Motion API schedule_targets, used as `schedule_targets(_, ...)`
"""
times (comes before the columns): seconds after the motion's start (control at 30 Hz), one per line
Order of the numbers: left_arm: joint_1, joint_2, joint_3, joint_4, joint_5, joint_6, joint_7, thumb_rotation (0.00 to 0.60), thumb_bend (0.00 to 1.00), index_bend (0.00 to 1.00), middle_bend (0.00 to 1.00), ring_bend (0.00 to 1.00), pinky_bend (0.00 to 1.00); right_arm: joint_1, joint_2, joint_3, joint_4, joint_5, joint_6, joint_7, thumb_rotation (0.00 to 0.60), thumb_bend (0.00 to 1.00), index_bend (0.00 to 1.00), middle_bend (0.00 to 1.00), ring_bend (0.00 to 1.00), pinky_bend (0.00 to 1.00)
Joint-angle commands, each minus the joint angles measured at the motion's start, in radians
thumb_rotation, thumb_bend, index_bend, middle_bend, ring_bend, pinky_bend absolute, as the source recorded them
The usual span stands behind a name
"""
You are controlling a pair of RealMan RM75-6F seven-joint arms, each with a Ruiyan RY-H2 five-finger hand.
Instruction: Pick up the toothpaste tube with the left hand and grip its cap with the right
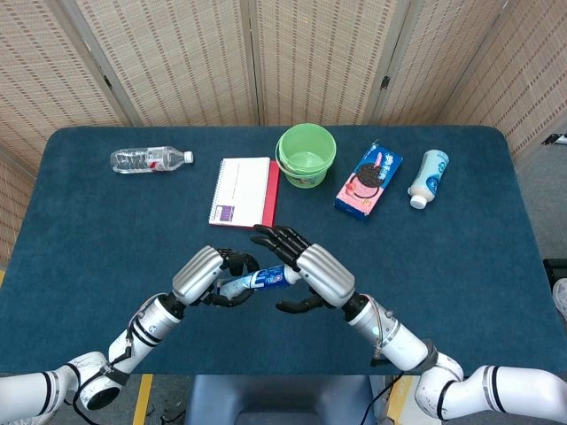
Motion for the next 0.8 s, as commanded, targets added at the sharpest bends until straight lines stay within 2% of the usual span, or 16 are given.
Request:
schedule_targets(0.03,0.000,0.000,-0.002,0.003,-0.002,0.000,0.003,0.600,0.55,0.71,0.79,0.69,0.60,0.005,-0.005,0.003,0.002,0.004,-0.005,-0.005,0.000,0.00,0.00,0.00,0.00,0.00)
schedule_targets(0.8,0.002,0.013,-0.002,0.008,-0.007,-0.008,0.007,0.600,0.56,0.71,0.80,0.69,0.60,0.016,-0.008,-0.009,0.003,0.013,-0.014,-0.035,0.000,0.00,0.00,0.00,0.00,0.00)
